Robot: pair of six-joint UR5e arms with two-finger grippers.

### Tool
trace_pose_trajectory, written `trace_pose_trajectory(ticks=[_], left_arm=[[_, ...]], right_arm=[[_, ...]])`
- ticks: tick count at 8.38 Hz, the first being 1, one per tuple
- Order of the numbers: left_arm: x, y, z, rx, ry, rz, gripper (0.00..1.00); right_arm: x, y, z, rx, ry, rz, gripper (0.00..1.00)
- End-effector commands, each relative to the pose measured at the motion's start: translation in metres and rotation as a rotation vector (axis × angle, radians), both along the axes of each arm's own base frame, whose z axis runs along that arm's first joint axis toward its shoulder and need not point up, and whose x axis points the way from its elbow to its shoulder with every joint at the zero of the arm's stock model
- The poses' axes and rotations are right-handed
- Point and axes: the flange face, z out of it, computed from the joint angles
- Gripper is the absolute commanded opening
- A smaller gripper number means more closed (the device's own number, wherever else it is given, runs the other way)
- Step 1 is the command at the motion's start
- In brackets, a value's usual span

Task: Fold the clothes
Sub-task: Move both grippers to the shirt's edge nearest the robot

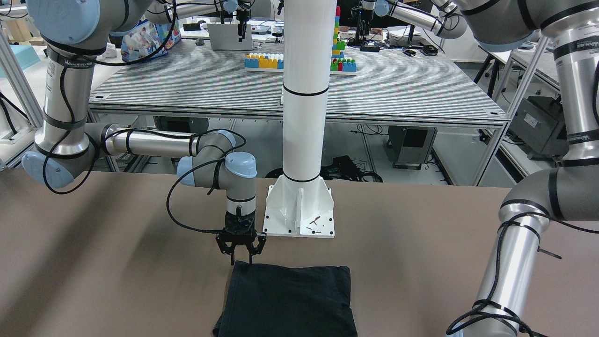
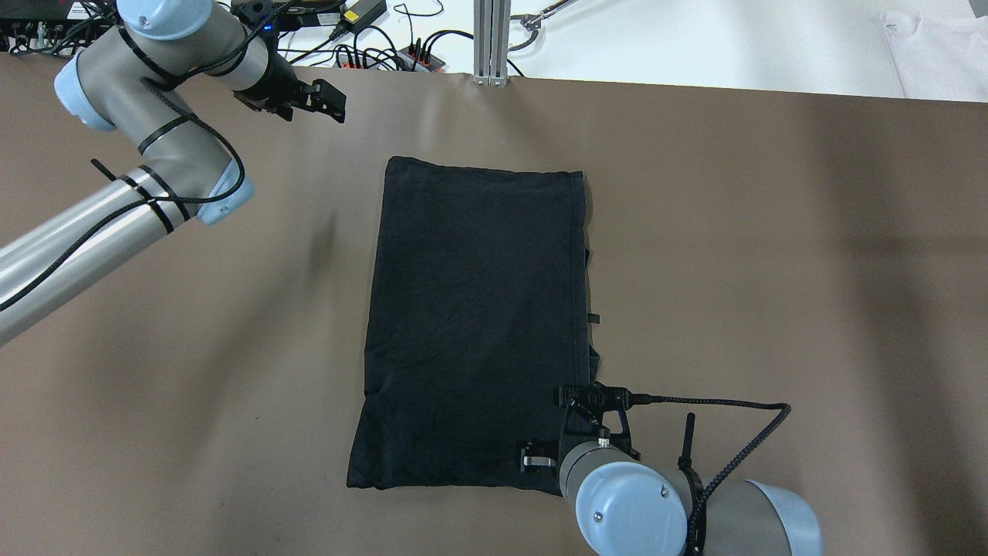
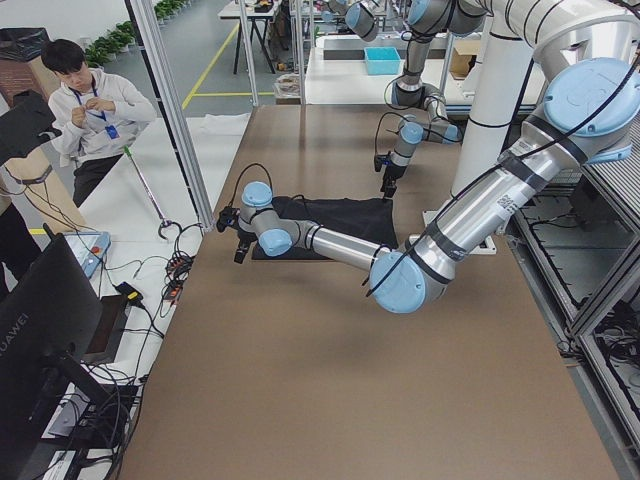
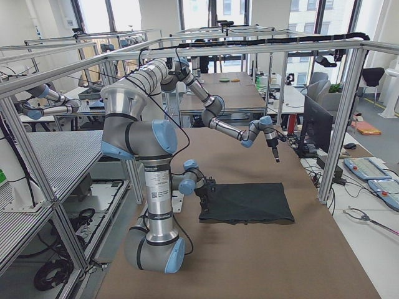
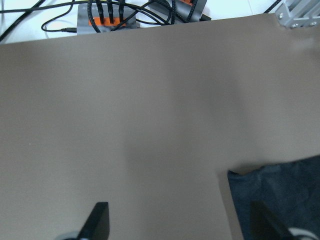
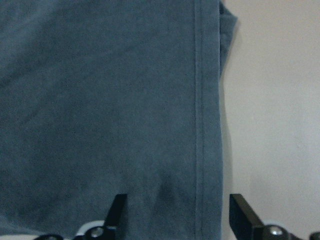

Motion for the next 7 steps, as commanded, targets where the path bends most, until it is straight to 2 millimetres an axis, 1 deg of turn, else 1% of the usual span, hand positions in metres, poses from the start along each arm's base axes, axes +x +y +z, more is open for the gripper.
trace_pose_trajectory(ticks=[1,2,3,4,5,7], left_arm=[[0.002,0.118,0.013,-0.175,0.179,-0.046,1.0],[-0.005,0.172,0.017,-0.225,0.229,-0.046,1.0],[-0.011,0.222,0.022,-0.269,0.261,-0.058,1.0],[-0.007,0.264,0.029,-0.31,0.278,-0.085,1.0],[0.003,0.297,0.04,-0.342,0.306,-0.103,1.0],[0.029,0.356,0.077,-0.392,0.376,-0.114,1.0]], right_arm=[[0.016,-0.032,-0.03,-0.068,-0.156,0.144,0.94],[0.021,-0.036,-0.038,-0.08,-0.234,0.174,0.94],[0.024,-0.041,-0.039,-0.104,-0.254,0.205,0.94],[0.027,-0.044,-0.041,-0.123,-0.269,0.227,0.94],[0.029,-0.048,-0.042,-0.13,-0.277,0.242,0.94],[0.031,-0.053,-0.053,-0.144,-0.307,0.27,0.93]])
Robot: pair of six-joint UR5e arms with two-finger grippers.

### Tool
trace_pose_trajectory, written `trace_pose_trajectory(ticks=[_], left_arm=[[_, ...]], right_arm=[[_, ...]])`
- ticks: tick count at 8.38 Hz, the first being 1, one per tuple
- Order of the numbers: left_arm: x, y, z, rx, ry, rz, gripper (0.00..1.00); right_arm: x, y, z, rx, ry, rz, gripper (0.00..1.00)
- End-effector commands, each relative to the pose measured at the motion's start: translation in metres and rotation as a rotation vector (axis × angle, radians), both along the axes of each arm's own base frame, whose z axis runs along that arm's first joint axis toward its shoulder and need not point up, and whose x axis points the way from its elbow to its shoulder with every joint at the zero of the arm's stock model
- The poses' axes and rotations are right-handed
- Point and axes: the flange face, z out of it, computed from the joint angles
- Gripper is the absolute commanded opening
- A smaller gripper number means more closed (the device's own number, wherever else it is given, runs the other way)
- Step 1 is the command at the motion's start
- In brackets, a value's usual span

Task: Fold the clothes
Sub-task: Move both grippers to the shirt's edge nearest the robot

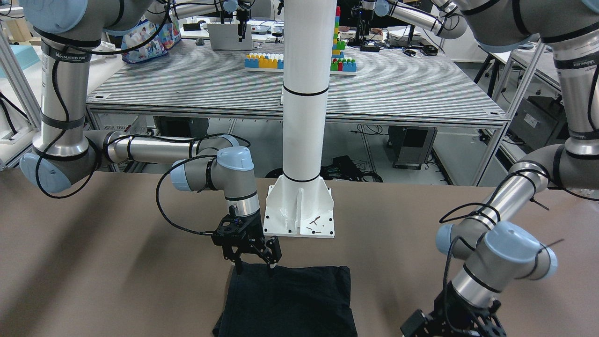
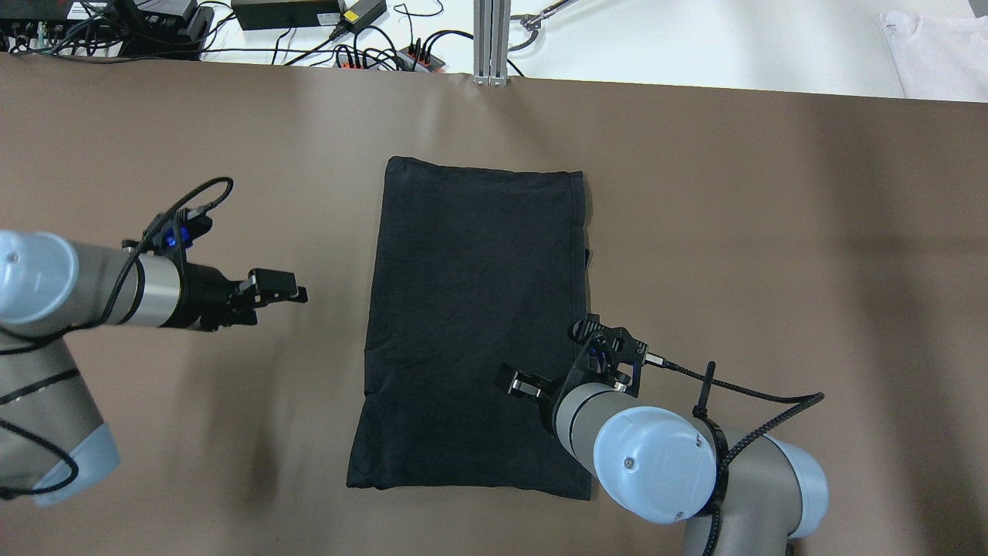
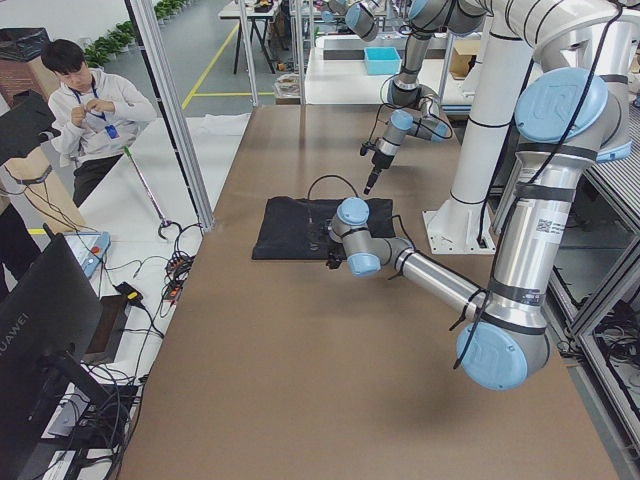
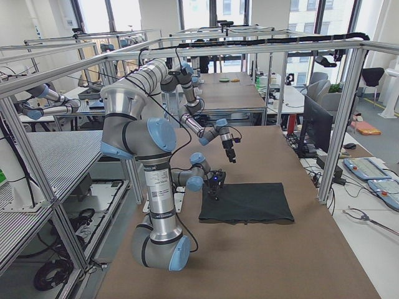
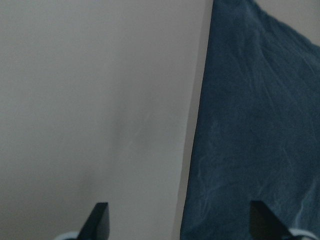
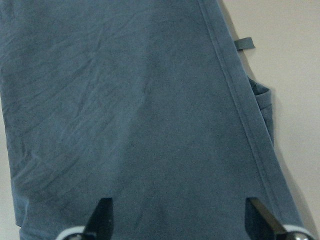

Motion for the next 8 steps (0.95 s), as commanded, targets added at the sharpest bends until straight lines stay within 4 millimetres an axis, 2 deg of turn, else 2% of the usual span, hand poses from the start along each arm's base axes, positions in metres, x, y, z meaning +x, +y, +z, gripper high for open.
trace_pose_trajectory(ticks=[1,3,4,5,6,8], left_arm=[[0.034,0.082,0.04,-0.091,0.083,-0.042,1.0],[0.079,0.122,0.04,-0.164,0.115,-0.11,1.0],[0.101,0.131,0.043,-0.195,0.119,-0.133,1.0],[0.124,0.123,0.044,-0.212,0.122,-0.162,1.0],[0.13,0.123,0.031,-0.211,0.144,-0.148,1.0],[0.153,0.16,0.023,-0.219,0.155,-0.088,1.0]], right_arm=[[0.002,-0.005,-0.012,-0.013,-0.035,0.031,0.93],[0.004,-0.008,-0.012,-0.012,-0.035,0.037,0.93],[0.004,-0.008,-0.012,-0.012,-0.035,0.037,0.93],[0.004,-0.008,-0.012,-0.012,-0.035,0.037,0.93],[0.005,-0.009,-0.012,-0.012,-0.035,0.038,0.94],[0.004,-0.008,-0.012,-0.014,-0.035,0.038,0.94]])
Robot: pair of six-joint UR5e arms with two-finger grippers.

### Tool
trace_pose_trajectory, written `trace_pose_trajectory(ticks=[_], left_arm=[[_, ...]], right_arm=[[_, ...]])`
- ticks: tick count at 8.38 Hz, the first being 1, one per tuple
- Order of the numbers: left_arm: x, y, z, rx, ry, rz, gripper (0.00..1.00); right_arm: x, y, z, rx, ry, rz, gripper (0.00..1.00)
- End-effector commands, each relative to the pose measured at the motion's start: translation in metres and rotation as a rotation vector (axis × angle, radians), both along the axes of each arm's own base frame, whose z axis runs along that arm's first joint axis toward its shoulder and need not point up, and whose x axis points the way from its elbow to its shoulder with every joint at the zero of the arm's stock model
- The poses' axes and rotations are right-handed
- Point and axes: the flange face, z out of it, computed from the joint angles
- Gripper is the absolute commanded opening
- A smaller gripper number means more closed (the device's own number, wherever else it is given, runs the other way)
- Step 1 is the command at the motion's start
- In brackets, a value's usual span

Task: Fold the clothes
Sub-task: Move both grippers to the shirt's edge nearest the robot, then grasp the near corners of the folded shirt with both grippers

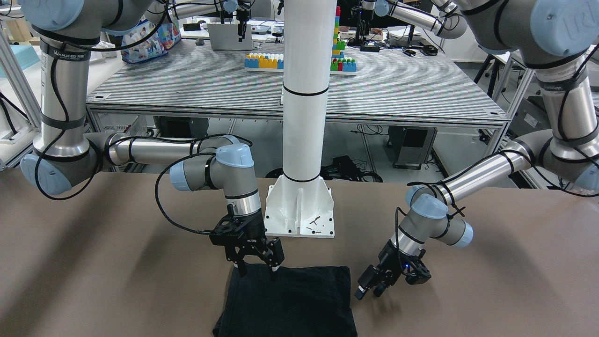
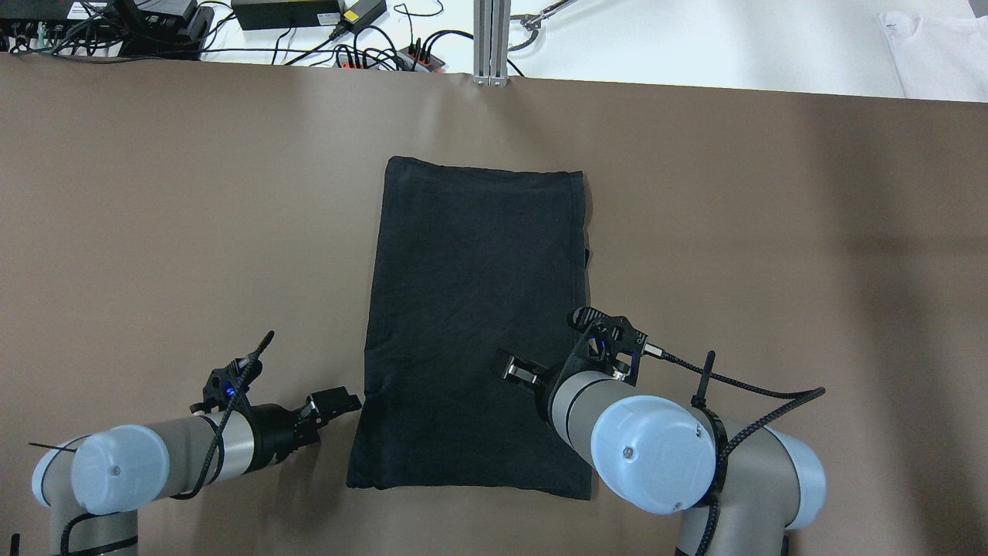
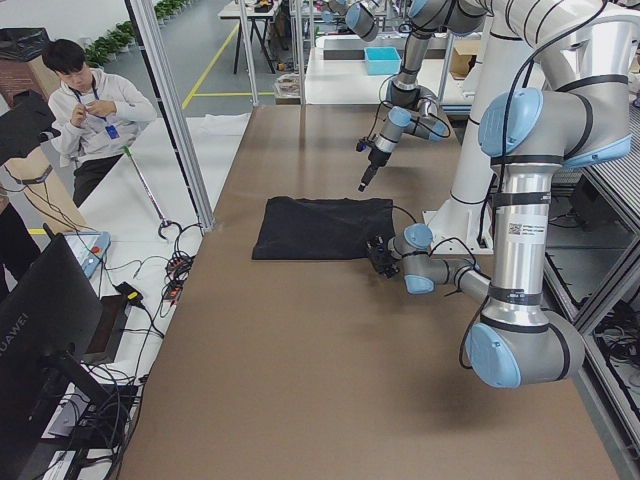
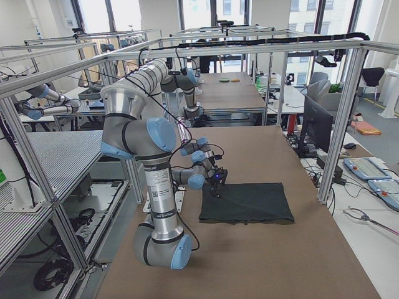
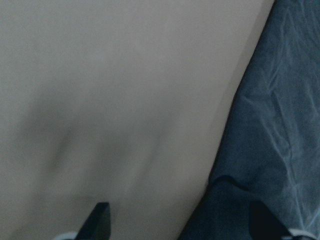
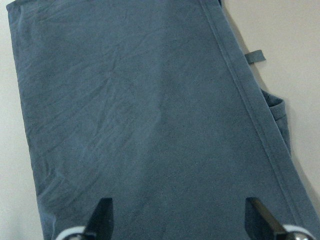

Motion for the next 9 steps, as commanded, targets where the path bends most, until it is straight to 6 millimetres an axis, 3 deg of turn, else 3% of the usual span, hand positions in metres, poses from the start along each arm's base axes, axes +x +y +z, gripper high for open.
trace_pose_trajectory(ticks=[1,3,5,6,7,9], left_arm=[[0.028,0.04,-0.009,-0.028,0.028,0.056,1.0],[0.039,0.065,-0.013,-0.016,0.033,0.065,1.0],[0.033,0.064,-0.022,-0.01,0.052,0.049,0.97],[0.031,0.064,-0.028,0.0,0.061,0.024,0.62],[0.029,0.064,-0.032,0.001,0.069,0.022,0.36],[0.027,0.063,-0.026,0.005,0.051,0.003,0.49]], right_arm=[[0.0,-0.001,0.001,-0.011,-0.005,0.01,0.94],[-0.001,0.0,0.001,-0.014,-0.005,0.01,0.93],[-0.001,0.0,0.001,-0.015,-0.005,0.009,0.94],[-0.001,0.001,0.001,-0.015,-0.005,0.007,0.94],[-0.001,0.001,0.001,-0.014,-0.007,0.007,0.94],[-0.001,0.001,0.001,-0.015,-0.005,0.007,0.94]])
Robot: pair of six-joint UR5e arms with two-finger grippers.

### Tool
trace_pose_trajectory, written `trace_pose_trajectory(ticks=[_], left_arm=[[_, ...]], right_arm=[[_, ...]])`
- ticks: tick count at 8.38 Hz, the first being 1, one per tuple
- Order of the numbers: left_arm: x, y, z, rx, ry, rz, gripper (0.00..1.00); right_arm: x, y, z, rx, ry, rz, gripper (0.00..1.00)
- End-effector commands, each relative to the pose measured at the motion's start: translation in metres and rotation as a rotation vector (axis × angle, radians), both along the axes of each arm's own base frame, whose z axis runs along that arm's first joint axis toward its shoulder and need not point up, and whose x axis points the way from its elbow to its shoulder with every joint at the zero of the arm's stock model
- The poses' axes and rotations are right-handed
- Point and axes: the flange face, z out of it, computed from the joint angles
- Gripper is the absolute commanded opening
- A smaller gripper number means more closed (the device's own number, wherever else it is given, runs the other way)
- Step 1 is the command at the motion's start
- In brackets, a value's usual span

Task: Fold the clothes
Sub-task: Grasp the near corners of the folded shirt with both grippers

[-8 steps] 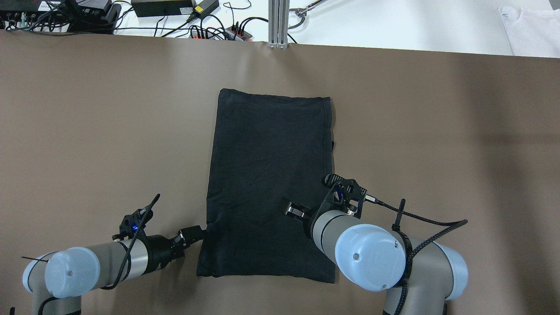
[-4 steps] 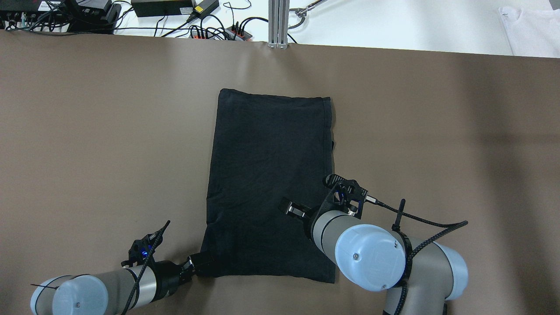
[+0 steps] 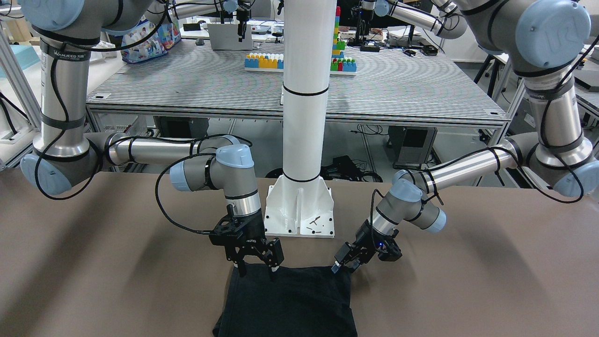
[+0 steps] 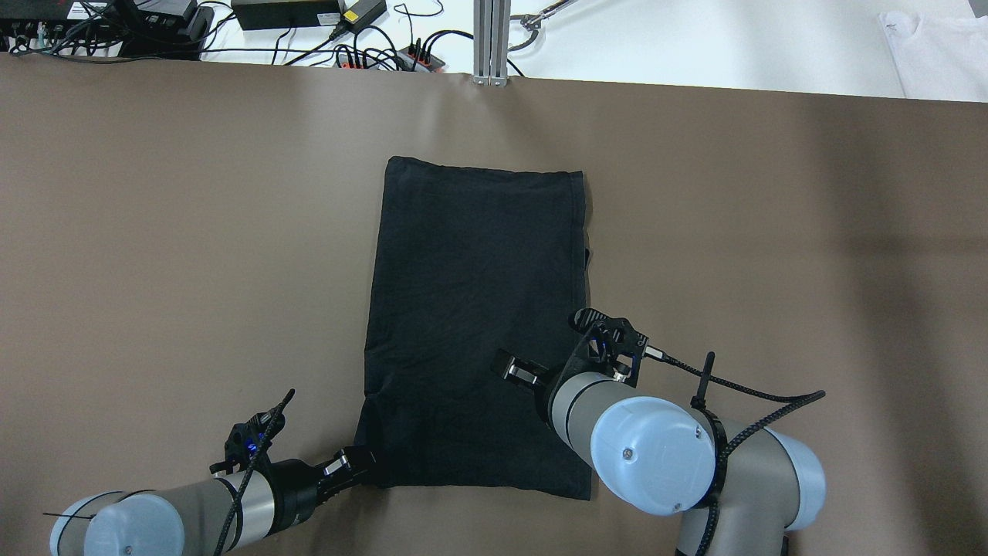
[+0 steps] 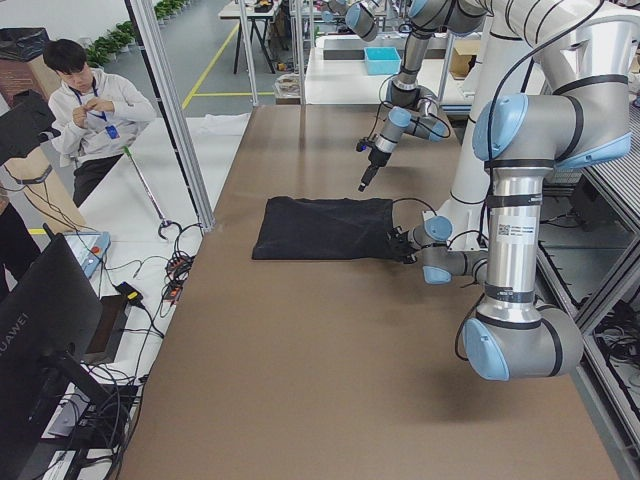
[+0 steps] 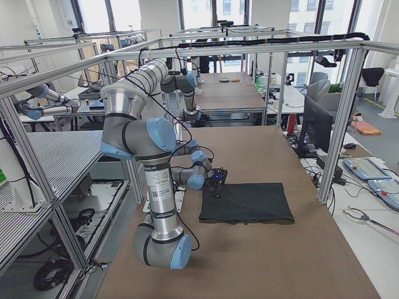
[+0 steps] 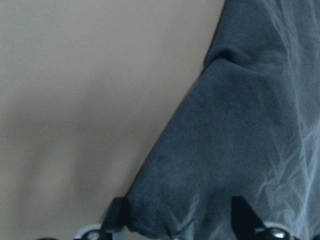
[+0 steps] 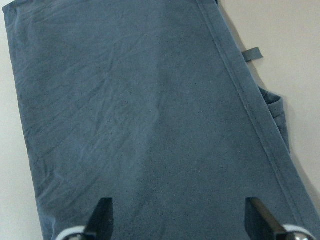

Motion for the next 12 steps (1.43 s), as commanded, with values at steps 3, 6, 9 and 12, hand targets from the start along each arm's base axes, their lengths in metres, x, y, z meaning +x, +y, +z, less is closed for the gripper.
trace_pose_trajectory(ticks=[3,6,9,12], left_arm=[[-0.001,-0.001,0.008,0.014,-0.027,-0.017,0.36],[0.0,-0.001,0.001,0.017,-0.015,-0.015,0.0],[0.003,0.0,0.0,0.015,-0.04,-0.015,0.0],[0.006,-0.001,-0.004,0.014,-0.043,-0.015,0.0]], right_arm=[[0.0,0.0,0.001,-0.001,0.003,0.0,0.93],[-0.019,0.002,0.022,-0.083,0.014,0.032,0.9],[-0.049,-0.002,0.06,-0.201,0.053,0.092,0.92],[-0.059,0.024,0.093,-0.238,0.096,0.067,0.92]])
